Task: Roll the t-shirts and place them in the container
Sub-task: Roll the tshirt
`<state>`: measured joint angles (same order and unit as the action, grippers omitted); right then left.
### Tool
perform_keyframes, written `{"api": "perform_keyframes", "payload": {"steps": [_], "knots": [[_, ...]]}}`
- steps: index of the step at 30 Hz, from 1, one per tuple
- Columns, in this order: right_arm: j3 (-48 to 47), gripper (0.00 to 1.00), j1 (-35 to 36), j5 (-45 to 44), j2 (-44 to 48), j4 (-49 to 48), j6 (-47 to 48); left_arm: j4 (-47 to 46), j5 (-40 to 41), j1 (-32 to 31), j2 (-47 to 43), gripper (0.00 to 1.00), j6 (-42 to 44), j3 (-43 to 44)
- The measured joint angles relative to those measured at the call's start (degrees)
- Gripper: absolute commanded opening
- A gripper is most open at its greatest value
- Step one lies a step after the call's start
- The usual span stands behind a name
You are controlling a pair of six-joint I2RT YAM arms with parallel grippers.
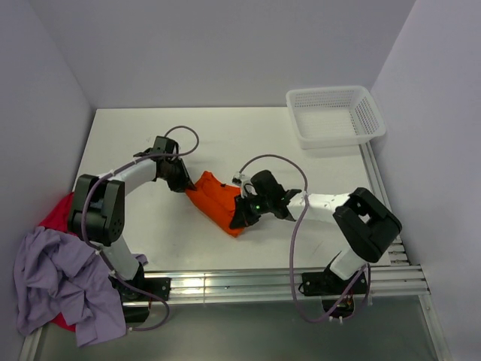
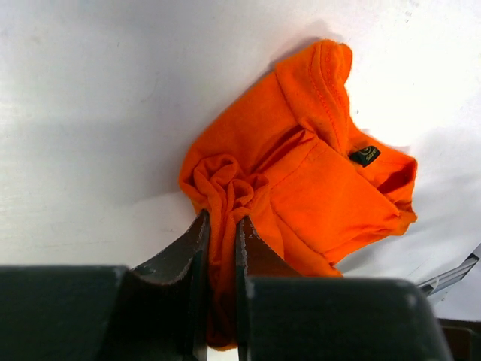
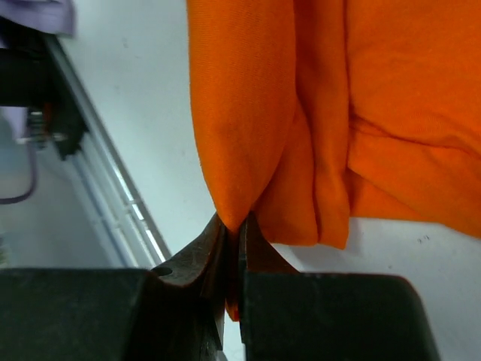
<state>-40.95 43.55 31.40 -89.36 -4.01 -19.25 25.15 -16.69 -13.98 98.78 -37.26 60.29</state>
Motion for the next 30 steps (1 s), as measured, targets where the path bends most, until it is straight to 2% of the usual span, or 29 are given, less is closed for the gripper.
{"api": "perform_keyframes", "payload": {"steps": [3,6,7,12,13,15,16,19,22,28,30], "knots": [[0.02,0.0,-3.04,7.87,-3.15,-3.54,-2.03,1.27,-0.28,-0.04,1.62,0.04,0.24,2.27],[0.07,0.0,-5.62,13.9,-7.21,-6.51,-4.37,2.19,-0.68,-0.04,3.08,0.19,0.24,3.54],[0.07,0.0,-6.43,15.39,-8.41,-7.28,-5.18,2.36,-0.81,-0.04,3.63,0.28,0.31,3.96],[0.33,0.0,-9.84,19.23,-11.74,-8.04,-7.65,3.32,-0.63,0.0,5.95,0.4,0.57,6.14],[0.55,0.0,-10.1,19.45,-11.78,-8.31,-8.04,3.17,-0.57,0.02,6.08,0.48,0.63,6.47],[0.94,0.0,-10.54,19.85,-11.91,-8.68,-8.5,2.47,-0.11,0.09,6.05,0.57,0.55,6.49],[1.11,0.0,-10.84,20.22,-12.15,-8.81,-8.83,1.79,0.2,0.17,6.01,0.65,0.37,6.43],[1.73,0.0,-11.67,21.84,-13.27,-9.33,-9.92,-2.62,1.27,0.76,3.87,0.77,-0.07,3.67],[1.88,0.0,-12.52,23.91,-14.75,-10.23,-11.02,-6.36,2.21,1.46,-2.27,0.85,-0.79,-1.88],[1.73,0.0,-13.25,26.12,-16.22,-11.02,-12.37,-17.77,2.45,2.25,-15.45,0.87,-2.21,-13.6],[1.42,0.0,-13.33,26.36,-16.46,-10.64,-12.46,-24.98,1.36,2.8,-19.12,0.9,-3.54,-19.78]]}}
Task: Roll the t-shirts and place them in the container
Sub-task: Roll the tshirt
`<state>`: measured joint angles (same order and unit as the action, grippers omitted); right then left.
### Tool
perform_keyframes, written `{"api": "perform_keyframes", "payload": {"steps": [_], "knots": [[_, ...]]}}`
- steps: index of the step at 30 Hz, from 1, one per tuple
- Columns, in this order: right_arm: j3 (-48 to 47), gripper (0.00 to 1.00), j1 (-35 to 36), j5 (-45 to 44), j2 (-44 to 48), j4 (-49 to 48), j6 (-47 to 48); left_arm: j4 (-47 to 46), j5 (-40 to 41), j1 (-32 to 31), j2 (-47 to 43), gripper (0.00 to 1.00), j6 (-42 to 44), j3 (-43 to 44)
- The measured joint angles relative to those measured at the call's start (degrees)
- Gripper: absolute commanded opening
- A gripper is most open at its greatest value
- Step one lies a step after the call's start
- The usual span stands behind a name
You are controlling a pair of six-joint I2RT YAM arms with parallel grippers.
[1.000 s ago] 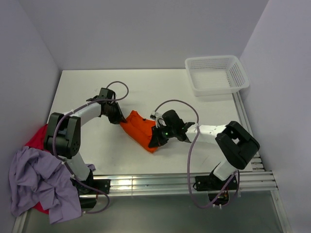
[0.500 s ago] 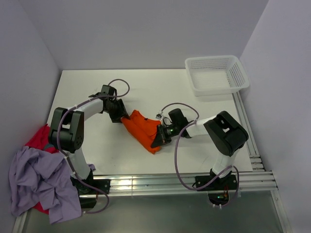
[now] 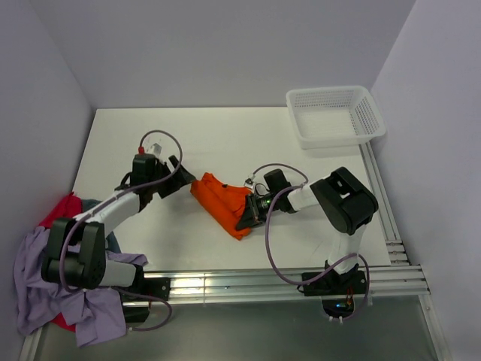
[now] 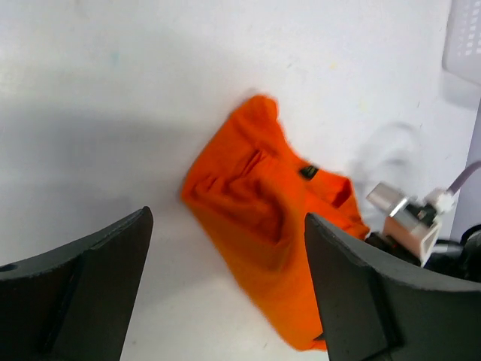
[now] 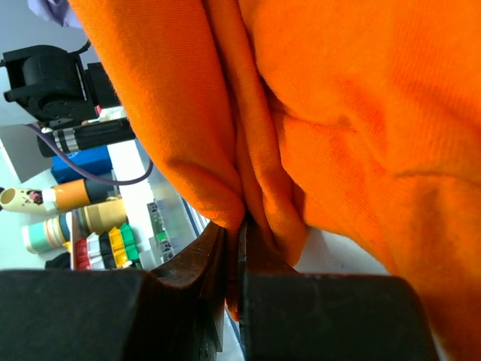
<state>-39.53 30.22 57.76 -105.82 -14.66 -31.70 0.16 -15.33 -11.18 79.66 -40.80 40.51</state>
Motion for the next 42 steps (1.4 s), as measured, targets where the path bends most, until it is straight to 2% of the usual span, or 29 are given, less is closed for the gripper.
{"api": "perform_keyframes", "payload": {"steps": [3,8,12,15,17,18,19,22,25,26,27,29,42], "knots": [[-0.76,0.0,0.0,0.26,-0.37,1.18,0.07,-8.31,-1.29,0.92,-4.39,0.94,-2.43,-9.7],[-1.97,0.0,0.0,0.24,-0.48,3.69,0.48,-22.4,-3.74,1.62,-9.44,0.84,-6.12,-22.29],[-2.78,0.0,0.0,0.17,-0.57,5.4,0.92,-33.14,-5.16,1.62,-9.88,0.83,-8.41,-26.62],[-3.17,0.0,0.0,0.28,-0.83,6.05,1.11,-37.62,-5.18,1.62,-10.75,0.85,-9.4,-28.63],[-3.5,0.0,0.0,0.39,-1.05,6.6,1.18,-39.04,-5.22,1.62,-10.71,0.83,-9.51,-28.63],[-3.67,0.0,0.0,0.44,-1.16,6.82,1.27,-39.65,-5.27,1.62,-10.51,0.79,-9.51,-28.55],[-3.74,0.0,0.0,0.46,-1.2,6.93,1.31,-40.11,-5.4,1.62,-10.05,0.69,-9.55,-28.33],[-4.0,0.0,0.0,0.52,-1.29,7.34,1.33,-41.9,-5.99,1.62,-6.86,0.49,-9.86,-27.43],[-4.09,0.0,0.0,0.59,-1.36,7.5,1.36,-43.08,-6.4,1.62,-3.17,0.41,-10.21,-26.67],[-4.17,0.0,0.0,0.61,-1.38,7.65,1.38,-43.32,-6.45,1.62,-2.16,0.43,-10.21,-26.49],[-4.31,0.0,0.0,0.59,-1.38,7.87,1.42,-43.45,-6.49,1.62,-1.36,0.49,-10.4,-26.34],[-4.42,0.0,0.0,0.59,-1.38,8.07,1.55,-43.54,-6.51,1.62,-0.13,0.52,-10.64,-25.79],[-5.49,0.0,0.0,0.81,-2.05,9.86,2.23,-41.7,-7.78,1.6,6.43,0.53,-9.64,-16.41]]}}
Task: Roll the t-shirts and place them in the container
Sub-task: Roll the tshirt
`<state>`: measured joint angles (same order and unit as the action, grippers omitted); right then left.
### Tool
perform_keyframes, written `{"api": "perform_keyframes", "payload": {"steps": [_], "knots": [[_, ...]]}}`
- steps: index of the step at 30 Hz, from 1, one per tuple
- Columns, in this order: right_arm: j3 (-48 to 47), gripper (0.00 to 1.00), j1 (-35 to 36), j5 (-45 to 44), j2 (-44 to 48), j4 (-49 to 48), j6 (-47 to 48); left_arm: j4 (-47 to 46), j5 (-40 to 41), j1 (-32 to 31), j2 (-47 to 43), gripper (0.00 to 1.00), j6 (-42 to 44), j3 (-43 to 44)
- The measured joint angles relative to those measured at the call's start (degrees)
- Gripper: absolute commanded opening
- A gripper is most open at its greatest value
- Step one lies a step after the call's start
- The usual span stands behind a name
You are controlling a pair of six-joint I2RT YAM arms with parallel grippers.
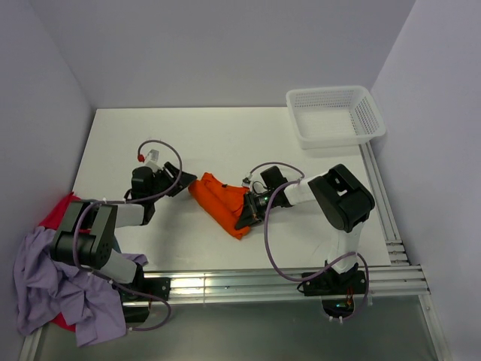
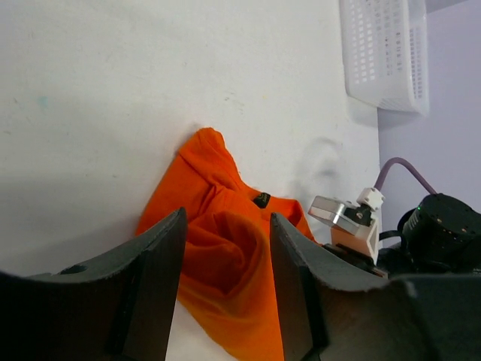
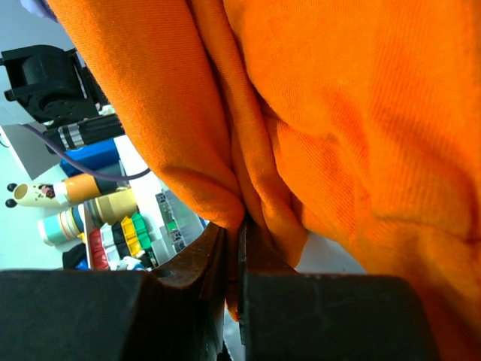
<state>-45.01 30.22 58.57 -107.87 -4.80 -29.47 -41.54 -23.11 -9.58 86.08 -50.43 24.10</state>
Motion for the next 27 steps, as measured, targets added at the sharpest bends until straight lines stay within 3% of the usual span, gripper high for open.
{"api": "perform_keyframes", "payload": {"steps": [5,6,9,12,19,27], "knots": [[-0.17,0.0,0.0,-0.02,0.0,0.39,0.33,2.12,0.04,-0.44,3.65,0.55,0.76,2.62],[-0.35,0.0,0.0,-0.02,0.0,0.63,0.39,2.4,0.07,-0.57,4.22,0.66,0.83,2.62],[-0.59,0.0,0.0,-0.15,0.0,1.18,0.55,3.48,0.57,-0.74,4.83,0.85,1.2,2.49],[-0.74,0.0,0.0,-0.22,0.0,1.53,0.63,3.58,1.57,-0.57,4.22,0.92,1.46,1.77],[-0.74,0.0,0.0,-0.24,0.0,1.55,0.63,-0.85,0.98,3.02,-1.11,0.97,0.42,-6.01],[-0.74,0.0,0.0,-0.22,0.0,1.53,0.66,-21.46,-2.97,3.41,4.96,0.99,-6.73,-14.34]]}}
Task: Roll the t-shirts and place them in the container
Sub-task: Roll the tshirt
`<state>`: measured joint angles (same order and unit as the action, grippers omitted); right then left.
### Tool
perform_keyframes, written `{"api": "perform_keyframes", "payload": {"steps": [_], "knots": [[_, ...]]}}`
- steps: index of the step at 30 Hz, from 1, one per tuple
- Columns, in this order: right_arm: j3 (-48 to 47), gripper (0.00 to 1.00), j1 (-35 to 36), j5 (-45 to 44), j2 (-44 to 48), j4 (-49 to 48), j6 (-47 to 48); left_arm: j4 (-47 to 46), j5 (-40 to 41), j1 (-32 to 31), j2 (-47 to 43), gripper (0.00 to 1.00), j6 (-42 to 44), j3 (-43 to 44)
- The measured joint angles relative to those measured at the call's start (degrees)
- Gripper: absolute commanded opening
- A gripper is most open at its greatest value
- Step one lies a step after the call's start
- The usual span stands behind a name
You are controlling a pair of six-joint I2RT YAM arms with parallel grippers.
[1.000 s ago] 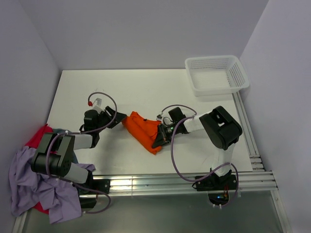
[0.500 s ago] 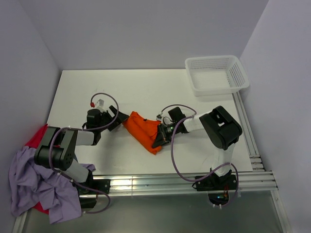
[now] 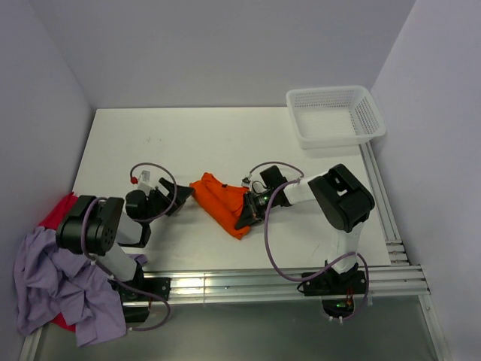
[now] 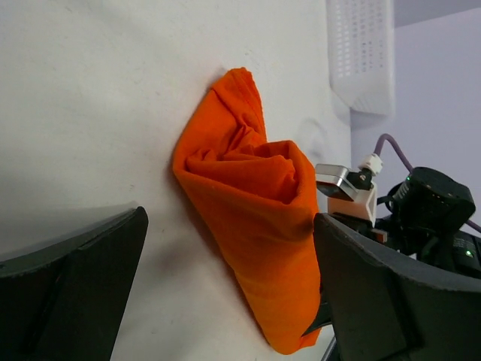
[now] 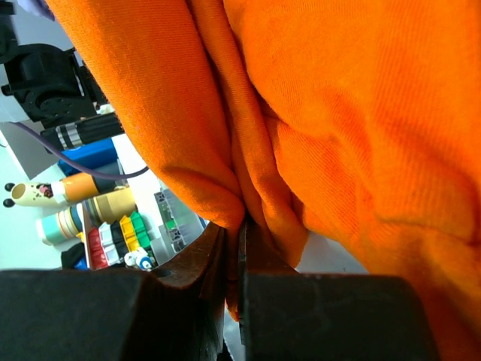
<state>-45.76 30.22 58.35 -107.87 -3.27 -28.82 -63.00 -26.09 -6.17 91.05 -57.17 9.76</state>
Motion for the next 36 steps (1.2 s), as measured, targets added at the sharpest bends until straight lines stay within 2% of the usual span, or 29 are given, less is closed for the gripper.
{"api": "perform_keyframes", "payload": {"steps": [5,10,12,16,17,22,23,26,28,29,32,33,36], "knots": [[0.0,0.0,0.0,0.02,0.0,-0.02,0.04,-11.54,-2.43,0.0,8.09,0.99,-4.94,-0.13],[0.0,0.0,0.0,0.04,0.0,-0.04,0.11,-16.63,-3.41,-0.33,12.79,1.0,-7.5,1.9],[0.0,0.0,0.0,0.07,0.0,-0.07,0.11,-16.68,-3.08,-0.87,13.2,0.97,-7.56,2.6],[0.0,0.0,0.0,0.09,0.0,-0.07,0.09,-15.15,-1.18,-2.23,13.18,0.83,-6.54,3.28],[0.0,0.0,0.0,0.09,0.0,-0.09,0.09,-14.19,-0.74,-2.56,13.16,0.73,-5.97,3.61],[0.0,0.0,0.0,0.13,0.0,-0.11,0.11,-8.39,1.2,-3.74,11.93,0.47,-3.74,5.09],[0.0,0.0,0.0,0.13,0.0,-0.11,0.11,-6.88,1.55,-3.87,11.37,0.31,-3.32,5.49],[-0.02,0.0,0.0,0.13,0.0,-0.09,0.22,-1.33,2.51,-4.46,8.46,0.07,-1.68,6.91],[-0.11,0.04,0.0,0.11,0.0,-0.02,0.35,3.87,3.8,-5.14,5.44,0.06,-0.11,8.24],[-0.11,0.04,0.02,0.04,0.0,-0.02,0.39,6.51,4.46,-5.68,4.0,0.1,0.7,8.98],[-0.31,0.11,0.02,-0.2,0.0,0.09,0.57,15.37,7.21,-7.32,-0.7,0.08,2.91,11.72],[-0.52,0.24,0.02,-0.28,0.0,0.31,0.66,18.67,8.31,-7.98,-2.16,0.07,3.74,12.87],[-1.33,0.51,0.02,-0.68,0.07,0.98,1.29,27.74,11.5,-9.64,-4.7,0.06,5.44,16.92]]}}
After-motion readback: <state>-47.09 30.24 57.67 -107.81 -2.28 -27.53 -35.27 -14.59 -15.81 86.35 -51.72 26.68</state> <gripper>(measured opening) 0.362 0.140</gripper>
